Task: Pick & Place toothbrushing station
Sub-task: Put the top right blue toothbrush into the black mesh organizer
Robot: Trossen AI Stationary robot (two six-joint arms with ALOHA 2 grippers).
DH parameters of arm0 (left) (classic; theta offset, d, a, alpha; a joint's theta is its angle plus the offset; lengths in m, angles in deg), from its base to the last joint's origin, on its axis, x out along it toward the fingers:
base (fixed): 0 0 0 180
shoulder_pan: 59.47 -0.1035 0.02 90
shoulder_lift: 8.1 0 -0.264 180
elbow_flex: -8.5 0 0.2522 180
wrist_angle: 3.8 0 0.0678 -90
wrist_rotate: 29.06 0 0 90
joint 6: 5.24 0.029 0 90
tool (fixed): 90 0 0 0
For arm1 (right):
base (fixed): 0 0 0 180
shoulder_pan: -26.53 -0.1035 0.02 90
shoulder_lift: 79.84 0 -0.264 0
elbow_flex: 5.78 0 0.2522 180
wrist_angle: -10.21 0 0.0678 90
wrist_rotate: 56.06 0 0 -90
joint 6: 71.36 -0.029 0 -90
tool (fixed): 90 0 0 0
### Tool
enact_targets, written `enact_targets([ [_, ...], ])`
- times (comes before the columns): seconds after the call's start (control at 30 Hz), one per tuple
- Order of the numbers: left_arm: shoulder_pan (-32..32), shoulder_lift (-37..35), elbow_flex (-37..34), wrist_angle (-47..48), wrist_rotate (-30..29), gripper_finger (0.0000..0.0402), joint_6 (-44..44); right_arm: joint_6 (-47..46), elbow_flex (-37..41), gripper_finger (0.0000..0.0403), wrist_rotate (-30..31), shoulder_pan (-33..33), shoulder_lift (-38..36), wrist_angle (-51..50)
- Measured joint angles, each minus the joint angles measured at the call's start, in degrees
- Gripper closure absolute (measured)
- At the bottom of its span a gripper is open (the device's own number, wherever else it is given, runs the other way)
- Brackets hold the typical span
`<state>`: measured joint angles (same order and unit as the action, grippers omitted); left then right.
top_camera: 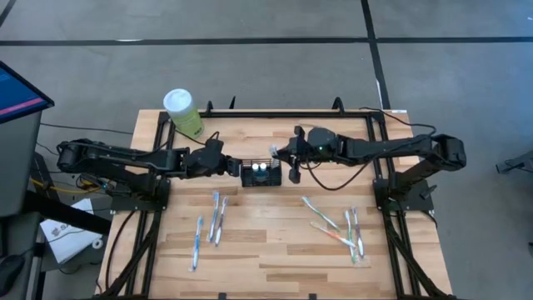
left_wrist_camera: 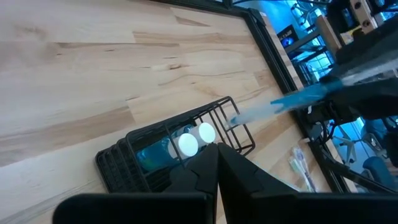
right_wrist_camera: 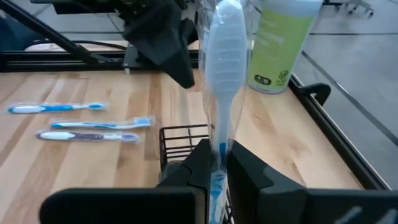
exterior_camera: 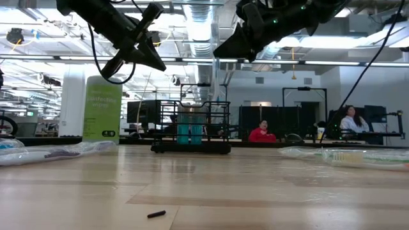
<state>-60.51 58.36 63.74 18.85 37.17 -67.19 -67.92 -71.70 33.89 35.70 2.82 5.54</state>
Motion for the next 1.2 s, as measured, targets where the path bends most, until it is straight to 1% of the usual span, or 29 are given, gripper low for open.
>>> enact_targets([
  [0.1, 0.0, 0.0, 0.0, 0.0, 0.0, 0.0401, 0.0, -0.3, 0.1, 0.0375, 0.1, 0.5, 0.3, -0.3],
  [0.17, 0.1, 0.0, 0.0, 0.0, 0.0, 0.0401, 0.0, -0.5, 1.2, 0.0375, 0.1, 0.8, 0.2, 2.3],
  [0.3, 0.5, 0.0, 0.0, -0.2, 0.1, 0.0401, 0.0, -5.4, 6.5, 0.0378, 0.0, 1.6, 0.0, 8.8],
  [0.4, 1.0, 0.0, 0.0, -0.3, 0.0, 0.0401, 0.0, -6.5, 9.2, 0.0376, 0.1, 2.3, -0.3, 11.7],
  [0.63, 1.0, 0.0, 0.0, -0.4, 0.0, 0.0401, 0.1, -6.0, 9.5, 0.0379, 0.0, 2.0, 0.2, 12.9],
  [0.73, 1.0, 0.0, 0.0, -0.4, 0.0, 0.0401, 0.1, -6.0, 9.5, 0.0379, 1.6, 2.2, 0.2, 12.5],
  [0.87, 1.1, 0.0, 0.0, -0.5, 0.2, 0.0402, 0.0, -7.1, 11.1, 0.0377, 2.5, 2.2, 2.3, 16.5],
  [1.0, 1.1, 0.0, 0.0, -1.9, 0.2, 0.0401, 0.0, -9.1, 12.5, 0.0379, 3.5, 1.4, 4.6, 18.3],
  [1.07, 1.1, 0.0, 0.0, -2.4, 0.2, 0.0401, 0.0, -8.8, 12.9, 0.0377, 4.7, 0.8, 4.8, 18.5],
  [1.2, 1.1, 0.0, 0.0, -2.6, 0.2, 0.0401, 0.0, -8.2, 12.6, 0.0375, 4.7, 1.0, 4.6, 20.9],
])
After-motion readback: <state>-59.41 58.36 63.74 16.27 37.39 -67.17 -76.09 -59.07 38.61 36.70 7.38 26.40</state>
